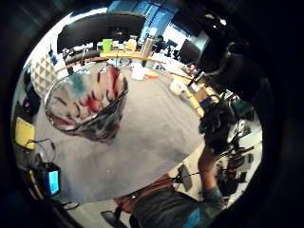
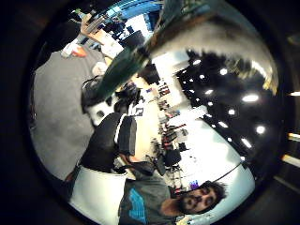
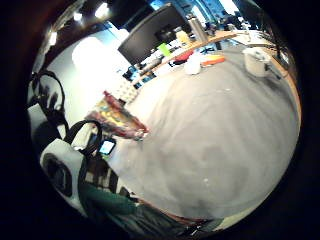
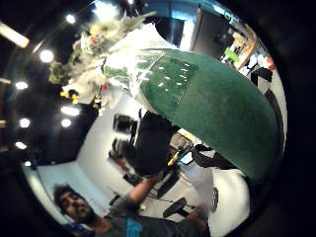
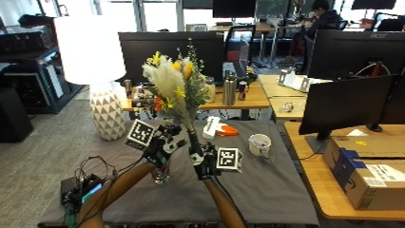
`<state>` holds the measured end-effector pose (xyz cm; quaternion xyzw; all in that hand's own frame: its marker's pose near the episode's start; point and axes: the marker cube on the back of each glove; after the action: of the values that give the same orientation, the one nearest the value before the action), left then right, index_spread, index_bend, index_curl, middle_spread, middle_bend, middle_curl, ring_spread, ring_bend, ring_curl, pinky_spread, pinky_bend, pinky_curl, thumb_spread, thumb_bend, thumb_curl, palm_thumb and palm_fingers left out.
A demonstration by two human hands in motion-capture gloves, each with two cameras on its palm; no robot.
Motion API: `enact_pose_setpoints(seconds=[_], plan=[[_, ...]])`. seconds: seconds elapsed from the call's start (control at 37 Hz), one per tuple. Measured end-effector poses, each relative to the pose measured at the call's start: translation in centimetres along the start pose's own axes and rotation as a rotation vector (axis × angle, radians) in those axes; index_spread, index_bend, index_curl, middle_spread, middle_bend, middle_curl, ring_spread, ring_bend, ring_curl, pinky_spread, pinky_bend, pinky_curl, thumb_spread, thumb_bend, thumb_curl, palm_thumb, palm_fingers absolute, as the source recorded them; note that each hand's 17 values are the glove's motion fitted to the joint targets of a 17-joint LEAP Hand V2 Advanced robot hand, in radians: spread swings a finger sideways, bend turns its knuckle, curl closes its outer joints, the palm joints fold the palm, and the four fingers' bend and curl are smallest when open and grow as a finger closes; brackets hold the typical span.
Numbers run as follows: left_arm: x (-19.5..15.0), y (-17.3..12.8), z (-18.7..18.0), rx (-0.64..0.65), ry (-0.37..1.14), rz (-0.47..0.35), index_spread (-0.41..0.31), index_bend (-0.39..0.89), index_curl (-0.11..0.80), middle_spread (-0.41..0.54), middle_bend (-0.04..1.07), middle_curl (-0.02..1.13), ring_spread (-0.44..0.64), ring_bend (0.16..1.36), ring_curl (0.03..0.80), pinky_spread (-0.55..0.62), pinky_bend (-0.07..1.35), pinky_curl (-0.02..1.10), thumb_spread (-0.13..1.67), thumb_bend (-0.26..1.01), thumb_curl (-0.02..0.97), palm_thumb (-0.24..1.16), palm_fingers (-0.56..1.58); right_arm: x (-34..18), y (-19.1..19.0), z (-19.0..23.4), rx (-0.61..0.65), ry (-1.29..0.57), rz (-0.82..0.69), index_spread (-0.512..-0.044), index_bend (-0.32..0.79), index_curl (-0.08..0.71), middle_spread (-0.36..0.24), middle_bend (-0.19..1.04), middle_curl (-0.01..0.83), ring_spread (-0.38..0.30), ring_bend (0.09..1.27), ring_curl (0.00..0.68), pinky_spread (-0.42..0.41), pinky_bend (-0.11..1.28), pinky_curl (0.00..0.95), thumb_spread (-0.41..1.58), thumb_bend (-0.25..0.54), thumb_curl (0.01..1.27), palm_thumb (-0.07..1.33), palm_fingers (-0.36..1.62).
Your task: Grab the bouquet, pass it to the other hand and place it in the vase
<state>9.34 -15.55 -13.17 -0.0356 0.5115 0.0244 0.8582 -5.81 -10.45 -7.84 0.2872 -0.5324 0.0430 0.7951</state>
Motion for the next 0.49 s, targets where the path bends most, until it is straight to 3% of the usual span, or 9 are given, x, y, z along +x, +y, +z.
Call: enact_pose_setpoints(seconds=[0.19, 0.22, 0.35, 0.43, 0.46, 0.49], plan=[[2.1, -1.3, -0.9, -0.033, 0.189, 0.089, -0.094, 0.08, 0.307, -0.111, 0.18, 0.36, -0.03, 0.52, 0.358, 0.13, 0.28, 0.42, 1.02, -0.01, 0.316, 0.34, 0.63, -2.1, 1.0, 3.9, -0.151, -0.184, -0.021, -0.242, 0.22, 0.543, -0.184, 0.70, 0.583, -0.197, 0.94, 0.534, -0.295, 0.69, 0.476, 0.62, -0.027, 0.68, 0.94, 1.39], [2.2, -1.4, -0.9, -0.034, 0.207, 0.109, -0.099, 0.12, 0.313, -0.111, 0.17, 0.36, -0.02, 0.51, 0.356, 0.14, 0.27, 0.42, 1.02, -0.02, 0.314, 0.34, 0.64, -2.2, 1.1, 4.4, -0.171, -0.199, -0.023, -0.242, 0.22, 0.546, -0.184, 0.70, 0.583, -0.197, 0.94, 0.534, -0.295, 0.69, 0.476, 0.62, -0.028, 0.68, 0.94, 1.39], [1.9, -2.2, -1.2, -0.017, 0.184, 0.281, -0.078, 0.08, 0.280, -0.116, 0.17, 0.36, -0.07, 0.56, 0.361, 0.11, 0.33, 0.42, 1.00, -0.01, 0.333, 0.41, 0.64, -2.9, 2.0, 6.8, -0.279, -0.276, -0.046, -0.241, 0.22, 0.559, -0.185, 0.70, 0.586, -0.197, 0.94, 0.532, -0.295, 0.69, 0.476, 0.62, -0.028, 0.69, 0.94, 1.39], [2.0, -1.5, -1.2, -0.039, 0.250, 0.173, -0.127, 0.12, 0.280, -0.171, 0.19, 0.37, -0.13, 0.57, 0.352, 0.02, 0.37, 0.42, 1.01, 0.02, 0.352, 0.51, 0.83, -3.0, 2.2, 8.1, -0.335, -0.329, -0.126, -0.238, 0.23, 0.568, -0.182, 0.71, 0.588, -0.198, 0.95, 0.534, -0.294, 0.68, 0.473, 0.63, -0.027, 0.69, 0.94, 1.39], [1.8, -1.4, -1.2, -0.047, 0.270, 0.133, -0.106, 0.08, 0.267, -0.150, 0.17, 0.36, -0.11, 0.56, 0.344, 0.05, 0.34, 0.40, 1.00, 0.00, 0.346, 0.48, 0.71, -3.0, 2.4, 8.4, -0.353, -0.333, -0.116, -0.240, 0.23, 0.569, -0.185, 0.71, 0.588, -0.197, 0.95, 0.531, -0.295, 0.69, 0.475, 0.62, -0.028, 0.69, 0.94, 1.39], [1.5, -1.3, -1.3, -0.053, 0.279, 0.103, -0.156, 0.14, 0.288, -0.200, 0.22, 0.39, -0.19, 0.58, 0.366, -0.09, 0.43, 0.44, 1.03, 0.04, 0.356, 0.55, 1.01, -2.9, 2.6, 8.7, -0.371, -0.330, -0.084, -0.237, 0.22, 0.569, -0.180, 0.71, 0.590, -0.197, 0.95, 0.533, -0.295, 0.67, 0.469, 0.64, -0.028, 0.69, 0.93, 1.38]])
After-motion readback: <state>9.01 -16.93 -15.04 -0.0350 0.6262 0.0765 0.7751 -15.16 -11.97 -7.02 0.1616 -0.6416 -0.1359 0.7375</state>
